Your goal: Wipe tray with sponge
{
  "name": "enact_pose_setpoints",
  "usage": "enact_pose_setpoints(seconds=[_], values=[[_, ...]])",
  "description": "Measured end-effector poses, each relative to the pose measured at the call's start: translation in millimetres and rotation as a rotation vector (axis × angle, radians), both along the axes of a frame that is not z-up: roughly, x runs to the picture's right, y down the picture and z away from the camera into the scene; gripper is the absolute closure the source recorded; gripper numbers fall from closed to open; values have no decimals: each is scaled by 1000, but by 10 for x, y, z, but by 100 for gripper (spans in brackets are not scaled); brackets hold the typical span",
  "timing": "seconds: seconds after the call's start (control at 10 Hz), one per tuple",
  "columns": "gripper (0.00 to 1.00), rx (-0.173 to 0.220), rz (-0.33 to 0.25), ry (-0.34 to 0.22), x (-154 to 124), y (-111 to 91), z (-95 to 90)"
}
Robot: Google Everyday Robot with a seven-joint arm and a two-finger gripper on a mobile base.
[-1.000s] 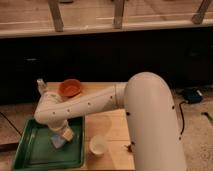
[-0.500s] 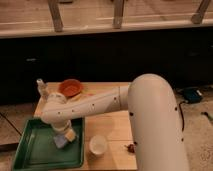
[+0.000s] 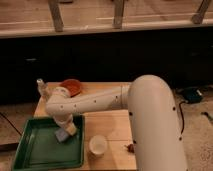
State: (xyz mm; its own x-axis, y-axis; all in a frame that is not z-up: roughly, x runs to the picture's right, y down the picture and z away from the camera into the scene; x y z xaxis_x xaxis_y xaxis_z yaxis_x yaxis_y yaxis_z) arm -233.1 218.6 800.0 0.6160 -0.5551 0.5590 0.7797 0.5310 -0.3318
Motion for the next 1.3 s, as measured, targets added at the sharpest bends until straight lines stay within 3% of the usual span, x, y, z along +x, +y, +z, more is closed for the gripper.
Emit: enact_pose_setpoints(seconds=[0.2,0.4,0.6,1.0,1.1,1.3], values=[[96,-29,-52,-83,-379,105,-32],[96,-48,-86,-122,-576,270,-170],[96,-58,-90,-118,-622,409,-324],[96,-58,-63,-35,-119,480,-457],[96,-50,-50,2,127,438,-448],[96,-39,-41,27,353,345,-361]])
